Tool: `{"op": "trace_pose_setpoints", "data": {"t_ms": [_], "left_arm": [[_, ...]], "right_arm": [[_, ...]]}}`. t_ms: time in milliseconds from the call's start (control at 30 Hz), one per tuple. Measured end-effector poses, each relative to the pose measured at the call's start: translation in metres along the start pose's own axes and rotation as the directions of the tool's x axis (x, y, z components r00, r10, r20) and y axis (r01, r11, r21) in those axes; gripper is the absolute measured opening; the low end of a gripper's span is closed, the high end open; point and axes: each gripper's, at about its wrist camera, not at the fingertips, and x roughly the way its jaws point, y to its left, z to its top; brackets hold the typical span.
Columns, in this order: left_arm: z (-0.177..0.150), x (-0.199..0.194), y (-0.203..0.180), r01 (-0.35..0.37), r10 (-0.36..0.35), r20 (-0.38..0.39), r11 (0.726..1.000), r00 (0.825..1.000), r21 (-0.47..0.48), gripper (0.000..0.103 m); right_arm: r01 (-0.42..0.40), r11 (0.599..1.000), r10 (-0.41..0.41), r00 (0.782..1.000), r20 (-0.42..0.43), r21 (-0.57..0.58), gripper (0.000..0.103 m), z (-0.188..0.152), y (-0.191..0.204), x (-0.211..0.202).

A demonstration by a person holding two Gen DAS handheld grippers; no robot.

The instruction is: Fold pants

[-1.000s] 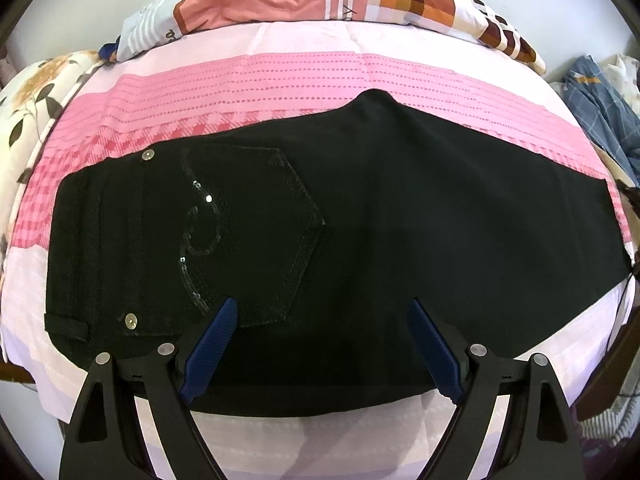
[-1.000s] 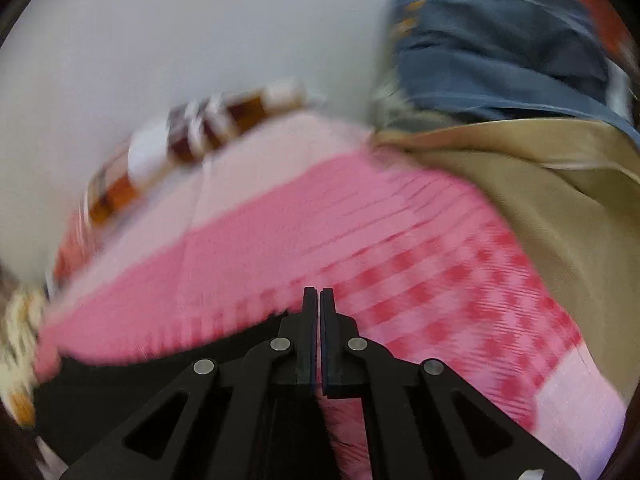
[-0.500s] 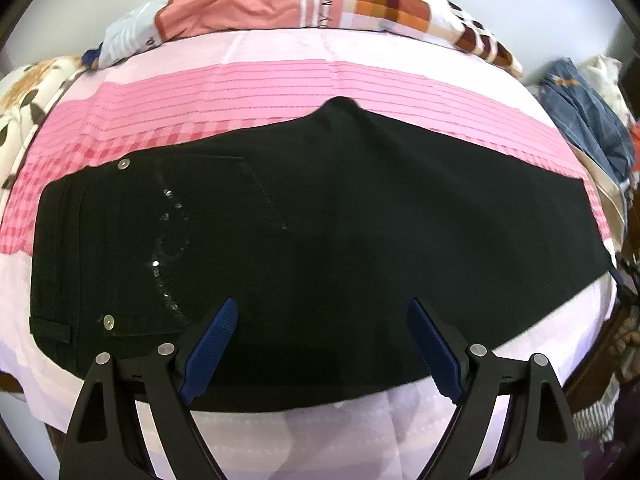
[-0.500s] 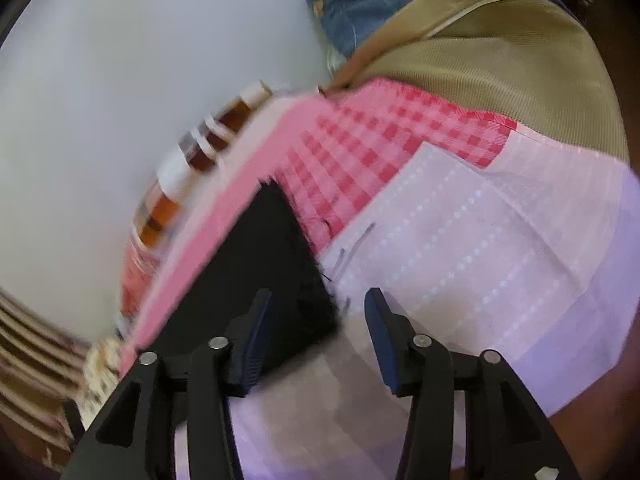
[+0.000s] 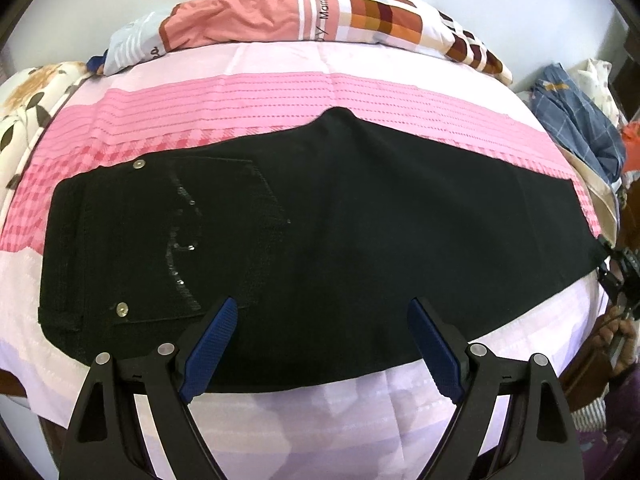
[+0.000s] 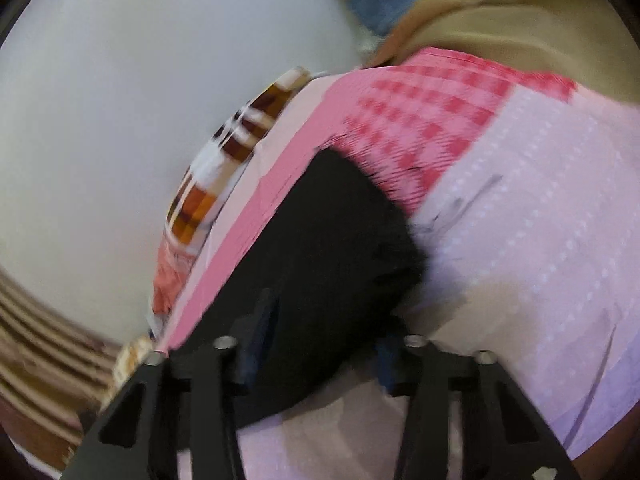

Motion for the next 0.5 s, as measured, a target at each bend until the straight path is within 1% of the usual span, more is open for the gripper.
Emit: {"op": "trace_pose_setpoints", "data": {"t_ms": [33,67,133,200,267,333,400,433,500], "left_arm": [[0.000,0.000,0.002,0.003,-0.003,0.001,1.000,1.000,-0.008,0.087],[-0.001,0.000,0.005,0.008,-0.007,0.002,1.000,1.000,-0.022,0.087],[-0.001,0.000,0.010,0.015,-0.014,0.003,0.999,1.000,-0.044,0.087],[-0.002,-0.002,0.015,0.009,-0.008,0.012,0.998,1.000,-0.063,0.087],[-0.003,-0.007,0.021,0.000,0.002,0.029,0.997,1.000,-0.080,0.087],[-0.005,-0.013,0.029,-0.001,0.005,0.047,0.995,0.999,-0.095,0.087],[-0.006,-0.017,0.035,-0.002,0.008,0.061,0.994,0.998,-0.106,0.087],[-0.007,-0.019,0.038,-0.001,0.008,0.065,0.994,0.998,-0.110,0.087],[-0.010,-0.022,0.044,0.001,0.008,0.071,0.993,0.997,-0.121,0.087]], "right_arm": [[-0.001,0.999,0.002,1.000,-0.008,0.037,0.018,0.001,-0.006,0.002],[0.005,0.999,-0.004,1.000,-0.016,0.046,0.012,0.001,-0.008,0.003],[0.036,0.998,-0.034,0.999,-0.030,0.050,0.009,0.003,-0.006,0.005],[0.040,0.997,-0.038,0.999,-0.031,0.066,0.009,0.006,0.000,0.005],[0.030,0.999,-0.030,0.999,-0.024,0.020,0.008,0.009,0.024,0.005],[0.016,0.999,-0.018,0.999,-0.043,-0.046,0.008,0.009,0.054,0.011],[-0.015,0.993,0.005,0.997,-0.083,-0.120,0.008,0.002,0.092,0.022],[-0.044,0.988,0.028,0.994,-0.108,-0.150,0.008,-0.004,0.113,0.031],[-0.085,0.980,0.057,0.986,-0.154,-0.183,0.009,-0.017,0.141,0.045]]}}
